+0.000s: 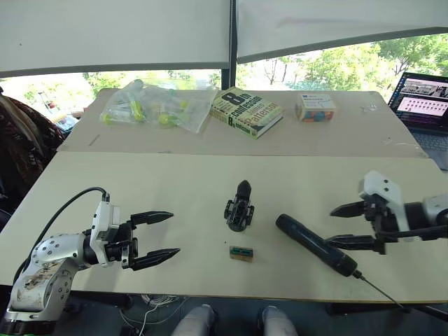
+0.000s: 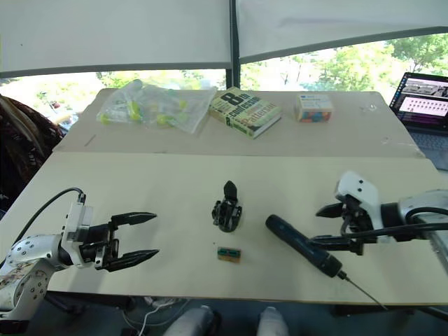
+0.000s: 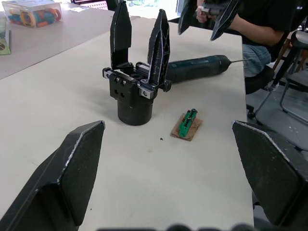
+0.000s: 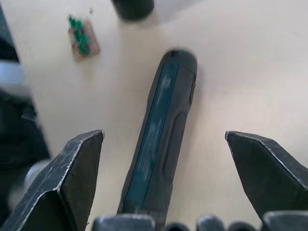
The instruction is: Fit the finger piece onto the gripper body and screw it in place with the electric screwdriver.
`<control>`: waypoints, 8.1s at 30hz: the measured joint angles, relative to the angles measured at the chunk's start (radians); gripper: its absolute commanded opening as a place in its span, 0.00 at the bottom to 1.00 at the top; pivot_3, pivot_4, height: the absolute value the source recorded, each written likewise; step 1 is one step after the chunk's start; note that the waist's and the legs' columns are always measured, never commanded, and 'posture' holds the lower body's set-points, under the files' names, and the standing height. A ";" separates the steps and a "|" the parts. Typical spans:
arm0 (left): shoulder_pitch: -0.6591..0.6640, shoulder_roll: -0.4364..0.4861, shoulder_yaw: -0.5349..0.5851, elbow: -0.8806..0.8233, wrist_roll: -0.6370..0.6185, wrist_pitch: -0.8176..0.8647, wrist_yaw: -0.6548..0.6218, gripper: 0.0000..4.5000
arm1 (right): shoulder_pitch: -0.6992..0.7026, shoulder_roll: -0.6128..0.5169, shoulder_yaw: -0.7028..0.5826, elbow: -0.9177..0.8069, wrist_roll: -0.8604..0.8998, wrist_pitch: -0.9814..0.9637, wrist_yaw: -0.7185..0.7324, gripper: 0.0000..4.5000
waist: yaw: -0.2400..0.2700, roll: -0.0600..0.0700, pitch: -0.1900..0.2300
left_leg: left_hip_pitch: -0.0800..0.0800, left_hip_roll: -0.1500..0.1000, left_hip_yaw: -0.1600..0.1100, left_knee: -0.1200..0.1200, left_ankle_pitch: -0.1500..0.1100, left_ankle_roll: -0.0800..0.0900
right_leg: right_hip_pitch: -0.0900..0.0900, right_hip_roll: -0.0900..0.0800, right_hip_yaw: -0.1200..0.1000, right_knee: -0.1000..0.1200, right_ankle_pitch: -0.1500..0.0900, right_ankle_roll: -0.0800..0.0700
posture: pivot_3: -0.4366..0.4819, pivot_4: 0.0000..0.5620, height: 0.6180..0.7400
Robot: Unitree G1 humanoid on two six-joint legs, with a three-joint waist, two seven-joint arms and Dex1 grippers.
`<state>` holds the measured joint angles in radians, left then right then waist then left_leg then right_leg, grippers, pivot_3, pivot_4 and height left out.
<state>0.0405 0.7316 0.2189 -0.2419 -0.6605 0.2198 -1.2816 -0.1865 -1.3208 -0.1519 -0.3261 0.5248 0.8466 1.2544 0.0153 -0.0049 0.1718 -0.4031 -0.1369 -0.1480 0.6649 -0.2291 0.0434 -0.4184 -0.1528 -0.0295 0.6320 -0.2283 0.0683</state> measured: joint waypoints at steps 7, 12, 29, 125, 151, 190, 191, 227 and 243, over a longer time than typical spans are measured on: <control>-0.010 -0.002 -0.021 0.010 0.000 0.002 -0.019 1.00 | -0.087 -0.138 0.164 -0.021 -0.053 0.169 -0.030 0.99 | -0.006 0.000 0.000 | -0.002 0.008 0.017 0.000 -0.002 0.002 | -0.007 0.004 0.014 -0.002 0.004 -0.001 | 0.48 0.27 1.00; -0.007 -0.011 -0.064 0.007 0.030 -0.013 -0.034 1.00 | -0.201 -0.096 0.317 -0.056 -0.085 0.278 -0.078 0.99 | -0.008 -0.001 0.000 | -0.001 0.011 0.023 0.000 -0.002 0.002 | -0.008 0.006 0.018 -0.003 0.006 -0.001 | 0.48 0.27 1.00; -0.003 -0.034 -0.101 0.004 0.069 -0.068 -0.025 1.00 | -0.449 0.039 0.657 -0.179 -0.151 0.548 -0.198 0.99 | -0.003 -0.001 0.000 | -0.003 0.011 0.024 0.000 -0.002 0.002 | -0.011 0.007 0.020 -0.002 0.008 -0.002 | 0.48 0.27 1.00; -0.190 -0.249 -0.415 0.304 0.369 -0.279 0.042 1.00 | -0.113 0.940 0.223 0.041 0.061 -0.708 -0.023 0.42 | -0.026 -0.004 -0.001 | 0.012 0.018 0.038 -0.001 -0.002 0.002 | -0.006 0.021 0.040 -0.001 0.017 -0.002 | 0.48 0.27 1.00; -0.180 -0.250 -0.414 0.303 0.362 -0.279 0.056 1.00 | -0.117 0.861 0.248 0.007 0.116 -0.625 -0.060 0.42 | -0.026 -0.004 -0.001 | 0.012 0.018 0.039 -0.001 -0.003 0.002 | -0.006 0.021 0.041 -0.002 0.017 -0.001 | 0.48 0.27 1.00; -0.175 -0.250 -0.414 0.298 0.361 -0.277 0.064 1.00 | -0.101 0.860 0.267 0.033 0.061 -0.633 -0.043 0.42 | -0.025 -0.004 -0.001 | 0.012 0.018 0.039 -0.001 -0.003 0.002 | -0.006 0.021 0.041 -0.002 0.017 -0.001 | 0.48 0.27 1.00; -0.175 -0.249 -0.414 0.298 0.361 -0.277 0.065 1.00 | -0.101 0.860 0.268 0.034 0.057 -0.634 -0.041 0.42 | -0.025 -0.004 -0.001 | 0.012 0.018 0.039 -0.001 -0.003 0.002 | -0.006 0.021 0.041 -0.002 0.017 -0.001 | 0.48 0.27 1.00; -0.157 -0.228 -0.383 0.295 0.329 -0.277 0.063 1.00 | -0.109 0.850 0.253 0.005 0.097 -0.621 -0.065 0.42 | -0.025 -0.004 -0.001 | 0.013 0.019 0.039 -0.001 -0.003 0.001 | -0.006 0.022 0.041 -0.002 0.017 -0.001 | 0.48 0.27 1.00; -0.111 -0.103 -0.186 0.100 0.086 -0.144 0.026 1.00 | -0.182 0.743 0.096 -0.010 0.247 -0.538 -0.062 0.42 | -0.026 -0.005 0.000 | 0.012 0.020 0.039 -0.002 -0.003 0.002 | -0.006 0.022 0.041 -0.003 0.017 -0.002 | 0.48 0.27 1.00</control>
<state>-0.0701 0.6287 0.0324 -0.1416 -0.5743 0.0755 -1.2559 -0.3689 -0.5775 -0.0563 -0.3357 0.7719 0.3089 1.1923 -0.0104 -0.0100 0.1714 -0.3910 -0.1165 -0.1088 0.6629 -0.2319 0.0449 -0.4248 -0.1303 0.0112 0.6290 -0.2112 0.0668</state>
